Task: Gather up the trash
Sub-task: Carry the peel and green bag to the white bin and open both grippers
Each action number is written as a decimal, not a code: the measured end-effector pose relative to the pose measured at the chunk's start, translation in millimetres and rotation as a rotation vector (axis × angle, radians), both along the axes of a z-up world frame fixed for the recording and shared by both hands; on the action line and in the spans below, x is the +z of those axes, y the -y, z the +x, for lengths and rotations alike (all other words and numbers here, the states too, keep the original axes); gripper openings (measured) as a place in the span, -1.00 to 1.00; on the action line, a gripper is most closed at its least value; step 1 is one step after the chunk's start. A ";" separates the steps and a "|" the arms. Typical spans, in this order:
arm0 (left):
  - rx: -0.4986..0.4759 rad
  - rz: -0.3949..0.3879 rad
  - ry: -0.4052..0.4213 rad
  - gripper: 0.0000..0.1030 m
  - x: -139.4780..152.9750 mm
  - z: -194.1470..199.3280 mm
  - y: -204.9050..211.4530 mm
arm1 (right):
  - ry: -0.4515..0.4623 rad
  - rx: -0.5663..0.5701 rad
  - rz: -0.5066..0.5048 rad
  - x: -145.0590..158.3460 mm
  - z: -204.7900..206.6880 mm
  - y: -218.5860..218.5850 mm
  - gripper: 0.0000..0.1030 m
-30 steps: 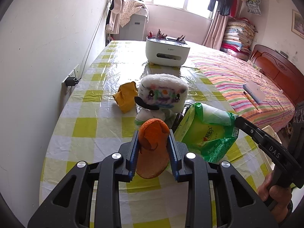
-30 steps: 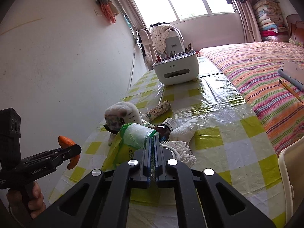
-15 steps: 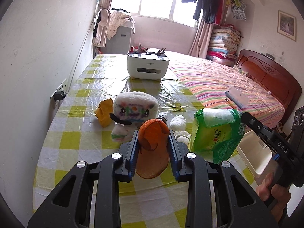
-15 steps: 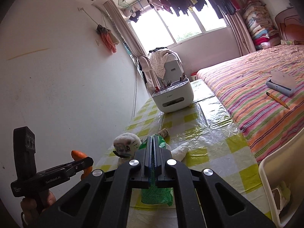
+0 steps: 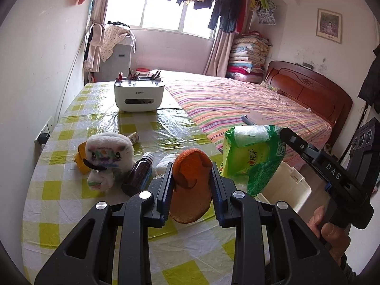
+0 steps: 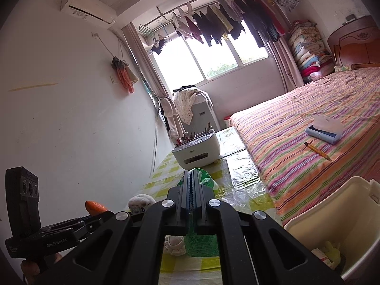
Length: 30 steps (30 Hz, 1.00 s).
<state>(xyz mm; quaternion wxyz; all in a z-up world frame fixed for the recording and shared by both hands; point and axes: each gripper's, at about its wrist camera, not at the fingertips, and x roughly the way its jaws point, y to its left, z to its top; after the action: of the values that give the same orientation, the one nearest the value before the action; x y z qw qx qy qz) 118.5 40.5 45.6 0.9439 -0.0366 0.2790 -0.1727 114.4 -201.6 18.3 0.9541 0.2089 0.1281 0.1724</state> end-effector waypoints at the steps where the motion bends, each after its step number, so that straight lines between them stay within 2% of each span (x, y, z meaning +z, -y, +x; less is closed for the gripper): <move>1: -0.007 0.004 0.004 -0.45 0.1 0.3 5.8 | 0.000 -0.009 0.003 0.1 -0.9 4.8 -0.97; 14: -0.104 0.028 0.011 -0.46 -1.7 8.4 78.3 | 0.015 -0.160 0.026 1.2 -14.6 68.0 -0.97; 23: -0.181 0.062 0.009 -0.46 -6.8 7.3 123.6 | 0.028 -0.262 -0.007 -0.7 -26.8 96.6 -0.97; 30: -0.230 0.076 -0.001 -0.46 -11.2 7.6 149.1 | 0.017 -0.374 -0.069 -3.6 -35.8 112.0 -0.97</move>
<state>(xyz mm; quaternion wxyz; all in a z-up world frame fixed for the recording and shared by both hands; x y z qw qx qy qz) 126.1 -108.6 34.4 0.9185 0.0315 0.2880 -0.2692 78.7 -313.6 14.7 0.9771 0.1948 0.0845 -0.0109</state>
